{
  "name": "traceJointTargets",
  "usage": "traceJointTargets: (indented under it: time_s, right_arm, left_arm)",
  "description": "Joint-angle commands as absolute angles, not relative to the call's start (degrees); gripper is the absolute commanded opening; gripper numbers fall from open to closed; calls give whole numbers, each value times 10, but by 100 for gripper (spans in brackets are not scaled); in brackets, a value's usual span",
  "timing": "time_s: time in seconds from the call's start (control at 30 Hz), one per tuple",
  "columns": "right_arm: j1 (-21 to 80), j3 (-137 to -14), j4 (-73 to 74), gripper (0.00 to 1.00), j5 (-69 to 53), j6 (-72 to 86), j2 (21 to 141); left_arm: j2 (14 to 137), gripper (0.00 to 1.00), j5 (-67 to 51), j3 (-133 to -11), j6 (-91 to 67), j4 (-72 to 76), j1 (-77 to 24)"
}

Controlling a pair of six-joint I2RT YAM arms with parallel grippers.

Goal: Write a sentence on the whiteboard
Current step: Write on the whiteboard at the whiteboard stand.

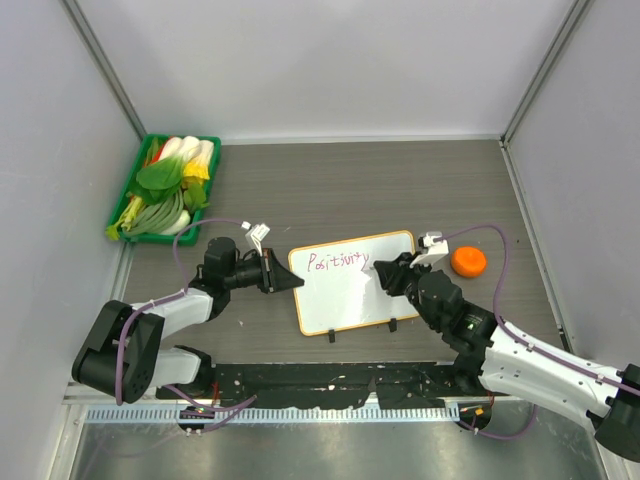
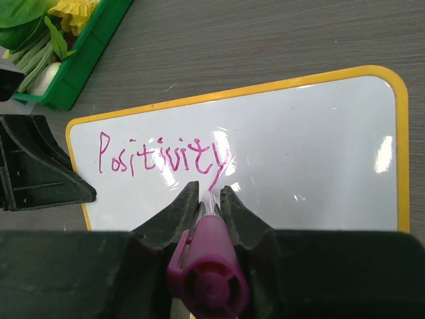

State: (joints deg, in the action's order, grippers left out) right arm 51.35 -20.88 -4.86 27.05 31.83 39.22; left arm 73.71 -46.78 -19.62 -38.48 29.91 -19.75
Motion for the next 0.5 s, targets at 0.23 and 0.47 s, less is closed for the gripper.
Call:
traceJointTargets:
  time_s: [0.23, 0.47]
  right_arm:
    - [512, -231, -63, 1, 228, 314, 331]
    - [512, -267, -53, 1, 236, 287, 344]
  left_arm:
    - [744, 0, -415, -196, -345, 259, -199]
    - [743, 0, -416, -195, -344, 259, -199]
